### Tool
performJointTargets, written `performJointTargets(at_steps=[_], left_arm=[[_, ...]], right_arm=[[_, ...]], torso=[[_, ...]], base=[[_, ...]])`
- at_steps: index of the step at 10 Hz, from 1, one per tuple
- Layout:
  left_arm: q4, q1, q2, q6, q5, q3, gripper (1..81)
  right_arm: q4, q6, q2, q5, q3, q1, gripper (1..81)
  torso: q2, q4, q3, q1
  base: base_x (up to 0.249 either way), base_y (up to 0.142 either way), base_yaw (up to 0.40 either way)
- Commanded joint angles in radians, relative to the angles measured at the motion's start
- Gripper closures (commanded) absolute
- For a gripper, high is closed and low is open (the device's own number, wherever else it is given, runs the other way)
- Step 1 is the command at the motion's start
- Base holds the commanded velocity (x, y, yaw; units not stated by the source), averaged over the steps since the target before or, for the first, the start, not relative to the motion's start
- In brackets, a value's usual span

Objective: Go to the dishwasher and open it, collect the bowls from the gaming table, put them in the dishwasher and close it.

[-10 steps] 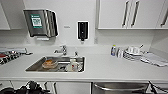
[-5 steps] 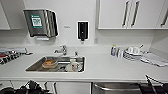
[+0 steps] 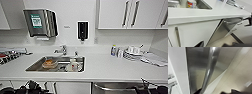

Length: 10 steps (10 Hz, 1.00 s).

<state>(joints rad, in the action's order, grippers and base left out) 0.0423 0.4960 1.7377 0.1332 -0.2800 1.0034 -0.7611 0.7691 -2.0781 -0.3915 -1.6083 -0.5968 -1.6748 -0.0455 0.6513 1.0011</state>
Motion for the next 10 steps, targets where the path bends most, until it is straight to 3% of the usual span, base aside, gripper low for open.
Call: performJointTargets(at_steps=[1,10], left_arm=[[0.008,-0.113,-0.029,-0.003,-0.005,-0.011,1.0],[0.008,-0.113,-0.042,-0.004,-0.005,-0.009,1.0]], right_arm=[[-0.011,0.064,-0.001,-0.043,-0.037,0.134,1.0],[-0.012,0.117,-0.141,-0.056,-0.267,0.151,1.0]], torso=[[0.0,0.0,0.0,0.0],[0.0,0.0,0.0,0.0]], base=[[0.0,0.0,0.0],[0.0,0.0,0.0]])
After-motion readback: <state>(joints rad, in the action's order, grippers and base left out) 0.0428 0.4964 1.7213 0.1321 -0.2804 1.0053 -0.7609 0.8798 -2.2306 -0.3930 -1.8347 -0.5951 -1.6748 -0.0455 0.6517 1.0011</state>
